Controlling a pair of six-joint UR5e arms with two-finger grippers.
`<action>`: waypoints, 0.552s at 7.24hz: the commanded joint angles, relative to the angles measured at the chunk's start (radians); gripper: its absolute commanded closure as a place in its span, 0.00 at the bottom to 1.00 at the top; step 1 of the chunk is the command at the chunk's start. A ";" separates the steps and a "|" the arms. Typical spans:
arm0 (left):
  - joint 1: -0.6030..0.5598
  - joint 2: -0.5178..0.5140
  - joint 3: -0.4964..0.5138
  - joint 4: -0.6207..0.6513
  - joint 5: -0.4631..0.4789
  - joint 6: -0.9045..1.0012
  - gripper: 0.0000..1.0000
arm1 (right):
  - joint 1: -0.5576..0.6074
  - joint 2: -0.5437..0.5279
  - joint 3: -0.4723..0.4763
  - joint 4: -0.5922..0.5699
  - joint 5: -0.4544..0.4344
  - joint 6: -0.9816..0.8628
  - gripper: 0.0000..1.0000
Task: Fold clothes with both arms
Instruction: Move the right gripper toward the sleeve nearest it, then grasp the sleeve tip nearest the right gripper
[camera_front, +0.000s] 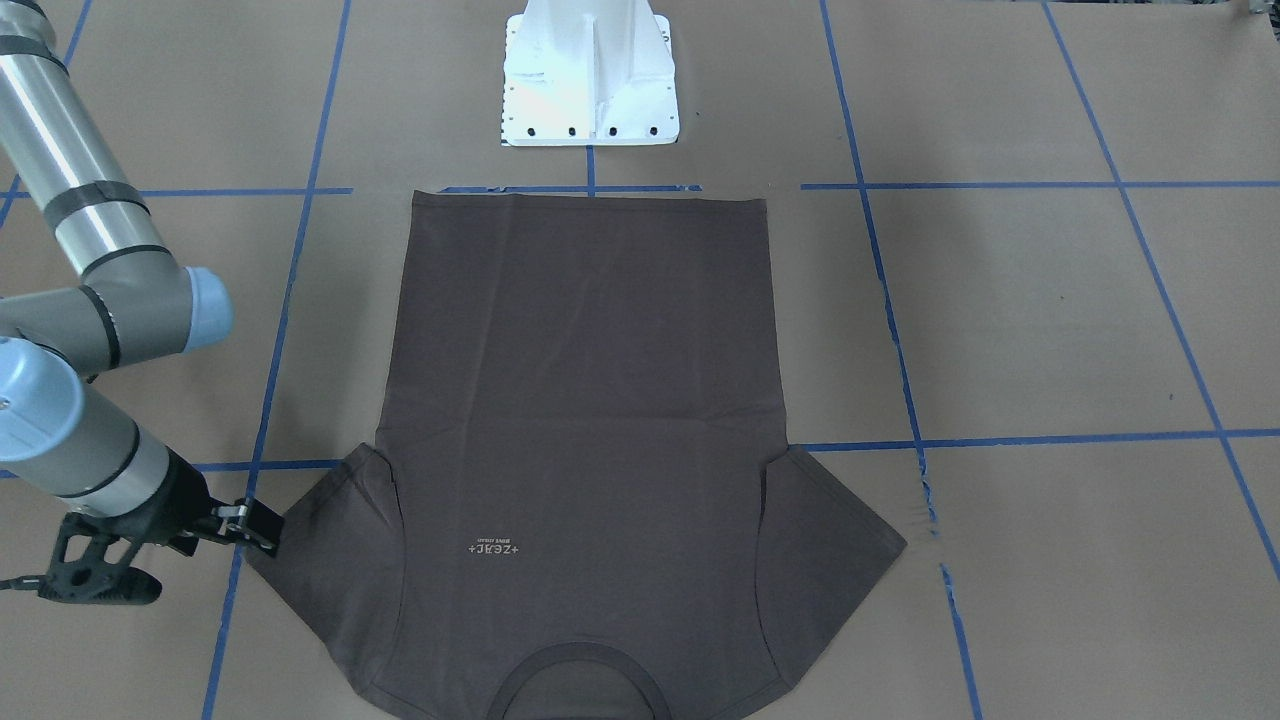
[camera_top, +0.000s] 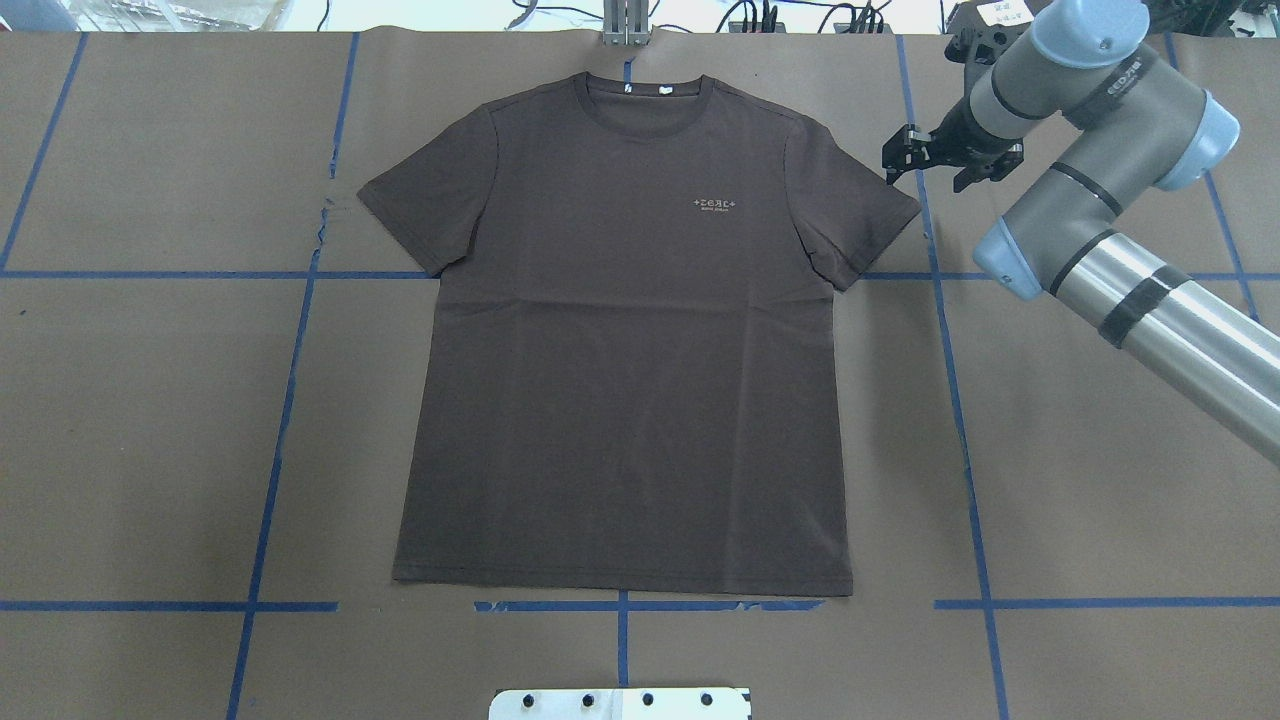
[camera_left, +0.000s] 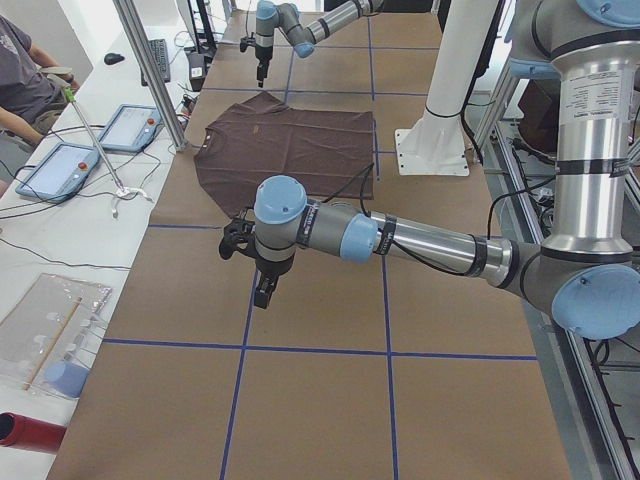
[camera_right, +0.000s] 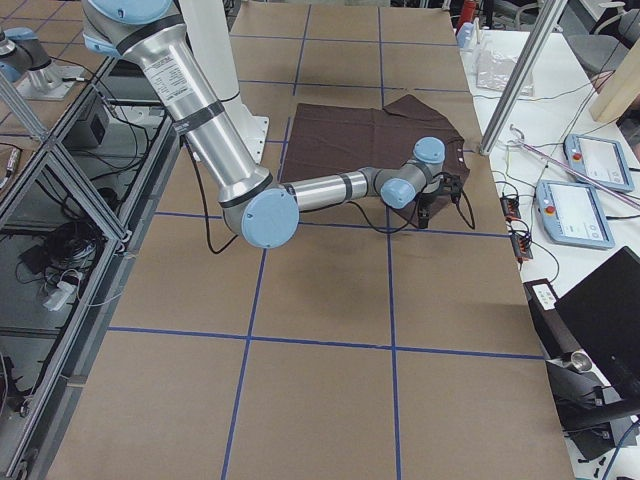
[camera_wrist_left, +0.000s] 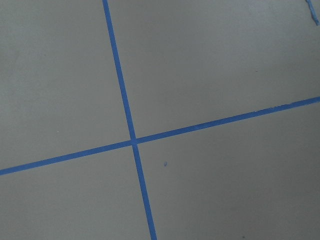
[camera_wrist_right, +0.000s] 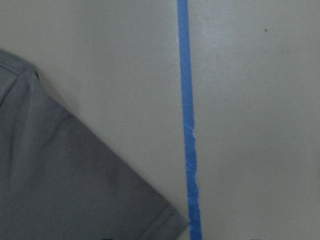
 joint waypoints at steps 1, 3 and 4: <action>-0.001 0.022 -0.023 0.002 -0.017 0.001 0.00 | -0.012 0.014 -0.046 0.007 -0.021 0.029 0.19; -0.001 0.057 -0.044 -0.001 -0.045 0.002 0.00 | -0.023 0.016 -0.058 0.006 -0.026 0.031 0.23; -0.001 0.057 -0.044 -0.001 -0.045 0.002 0.00 | -0.026 0.023 -0.069 0.006 -0.026 0.034 0.29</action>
